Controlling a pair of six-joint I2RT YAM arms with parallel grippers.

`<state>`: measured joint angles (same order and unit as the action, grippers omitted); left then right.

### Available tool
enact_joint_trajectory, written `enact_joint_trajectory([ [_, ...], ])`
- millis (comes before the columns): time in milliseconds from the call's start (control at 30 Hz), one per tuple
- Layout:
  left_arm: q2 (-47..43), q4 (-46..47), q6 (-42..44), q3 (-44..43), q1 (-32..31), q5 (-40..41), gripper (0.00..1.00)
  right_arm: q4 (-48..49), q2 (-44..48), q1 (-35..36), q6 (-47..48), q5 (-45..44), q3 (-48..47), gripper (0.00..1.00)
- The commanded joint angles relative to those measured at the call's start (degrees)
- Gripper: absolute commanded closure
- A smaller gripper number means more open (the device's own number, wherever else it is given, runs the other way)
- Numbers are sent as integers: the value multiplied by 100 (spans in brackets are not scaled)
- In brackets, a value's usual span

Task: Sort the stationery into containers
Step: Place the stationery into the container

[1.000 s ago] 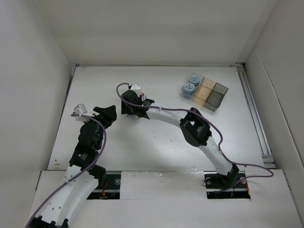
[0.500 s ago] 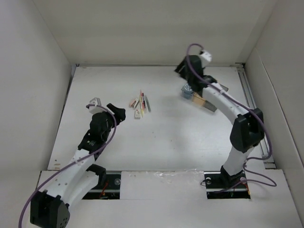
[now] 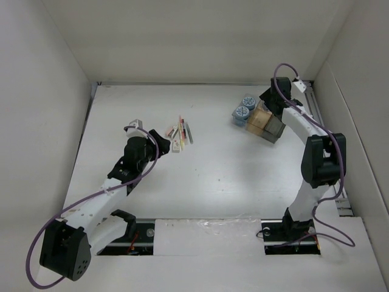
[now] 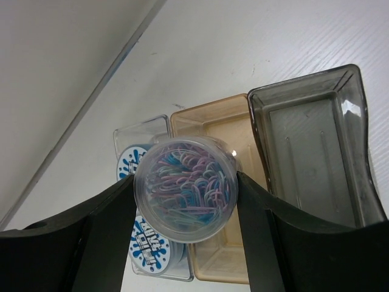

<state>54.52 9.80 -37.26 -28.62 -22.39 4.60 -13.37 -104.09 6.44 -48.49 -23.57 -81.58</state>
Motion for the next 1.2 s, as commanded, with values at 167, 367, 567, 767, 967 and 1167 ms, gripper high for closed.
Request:
enact_joint_trajectory([
  [167,-38,277,113,-240,-2,-65,38,361,-418,-2,-11,178,-288,58],
  [367,-38,277,113,-240,-2,-12,38,309,-682,-55,-11,125,-482,55],
  [567,15,277,113,-240,-2,-12,38,133,-797,-55,-11,-77,-771,41],
  [767,15,277,113,-240,-2,41,38,132,-666,-55,-73,-139,-772,15],
  [967,15,277,113,-240,-2,41,38,132,-226,-55,-73,-200,-561,13],
  [1167,-38,277,113,-240,-2,41,40,544,555,559,102,264,202,70],
])
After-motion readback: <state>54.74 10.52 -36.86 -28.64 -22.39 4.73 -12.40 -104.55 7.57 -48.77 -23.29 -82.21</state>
